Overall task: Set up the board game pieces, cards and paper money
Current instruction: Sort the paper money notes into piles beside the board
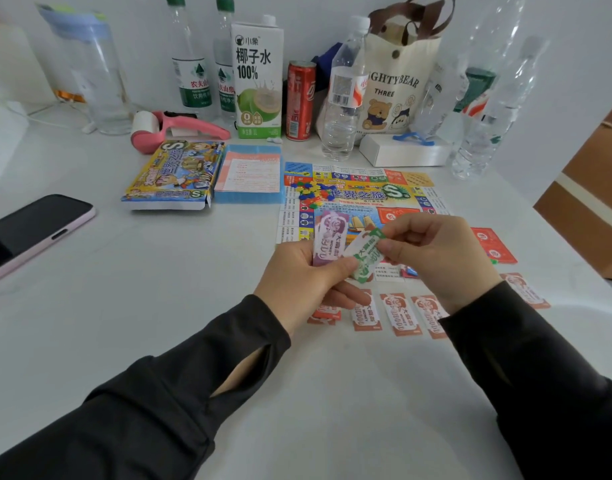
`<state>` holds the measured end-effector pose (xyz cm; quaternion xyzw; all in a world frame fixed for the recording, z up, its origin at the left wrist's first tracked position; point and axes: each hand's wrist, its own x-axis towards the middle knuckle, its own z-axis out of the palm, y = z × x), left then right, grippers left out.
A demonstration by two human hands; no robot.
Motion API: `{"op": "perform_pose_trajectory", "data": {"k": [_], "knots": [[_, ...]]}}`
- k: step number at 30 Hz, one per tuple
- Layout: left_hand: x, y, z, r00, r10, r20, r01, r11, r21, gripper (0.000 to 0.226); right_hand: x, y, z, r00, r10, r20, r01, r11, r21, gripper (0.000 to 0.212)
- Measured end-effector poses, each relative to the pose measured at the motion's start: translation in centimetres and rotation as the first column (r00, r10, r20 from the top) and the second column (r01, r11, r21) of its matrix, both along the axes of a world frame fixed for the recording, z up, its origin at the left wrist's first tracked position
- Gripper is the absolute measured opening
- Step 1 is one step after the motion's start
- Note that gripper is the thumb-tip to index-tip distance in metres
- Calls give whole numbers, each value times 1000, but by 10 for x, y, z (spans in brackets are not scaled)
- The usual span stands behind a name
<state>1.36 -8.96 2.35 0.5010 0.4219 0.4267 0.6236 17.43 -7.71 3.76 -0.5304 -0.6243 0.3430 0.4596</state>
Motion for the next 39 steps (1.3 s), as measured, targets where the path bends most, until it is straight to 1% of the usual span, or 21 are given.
{"op": "perform_pose_trajectory", "data": {"k": [2, 4, 6, 8, 11, 14, 16, 17, 19, 22, 25, 27, 29, 31, 33, 36, 39], "knots": [[1, 0, 2, 992, -21, 121, 32, 996, -87, 10, 2, 2, -2, 1000, -17, 3, 17, 1000, -9, 28], [1, 0, 5, 974, -19, 225, 64, 979, -193, 18, 4, 3, -3, 999, -32, 6, 32, 999, -23, 27], [1, 0, 7, 958, -7, 288, 85, 962, -259, 26, 6, 4, -4, 999, -49, -8, 49, 998, -51, 25], [0, 1, 7, 948, 0, 317, 93, 956, -278, 28, 7, 5, -4, 998, -62, -25, 60, 995, -78, 24], [-1, 0, 6, 964, -37, 265, 105, 963, -247, 25, 10, 6, -2, 995, -65, -76, 56, 991, -121, 26], [-1, -1, 4, 988, -52, 147, 78, 981, -175, 20, 14, 6, 1, 984, -34, -173, -1, 980, -198, 26], [0, -1, 2, 998, -33, 56, 40, 991, -125, 16, 16, 6, 3, 972, 10, -234, -67, 969, -238, 33], [0, -1, 1, 1000, -25, 12, 26, 995, -97, 13, 17, 6, 3, 971, 33, -237, -93, 964, -249, 36], [0, 0, 0, 999, -13, -37, 11, 999, -49, 9, 18, 6, 2, 981, 62, -182, -108, 961, -253, 39], [-1, 0, -1, 997, -10, -74, 10, 1000, 4, 8, 18, 7, 1, 997, 57, -53, -66, 977, -201, 30], [-2, 0, 0, 995, -9, -103, 11, 1000, 19, 8, 17, 6, 3, 999, 38, 1, -38, 989, -143, 23], [-3, 1, 0, 996, 3, -94, -3, 1000, 4, 8, 18, 5, 5, 999, 39, -1, -38, 989, -141, 26], [-2, 1, 0, 998, 14, -59, -15, 1000, -23, 8, 20, 5, 8, 997, 57, -59, -67, 983, -173, 31], [-2, 1, 1, 1000, -1, -25, 0, 998, -62, 10, 20, 4, 11, 983, 109, -148, -140, 966, -215, 27], [-1, 0, 2, 999, -40, 14, 42, 993, -113, 12, 18, 2, 11, 974, 143, -173, -182, 954, -237, 22], [1, -2, 5, 991, -96, 94, 113, 974, -197, 19, 13, 2, 5, 992, 105, -71, -117, 974, -194, 28], [1, -3, 7, 982, -123, 143, 153, 962, -226, 24, 8, 0, 3, 998, 52, 26, -48, 990, -135, 21]]}}
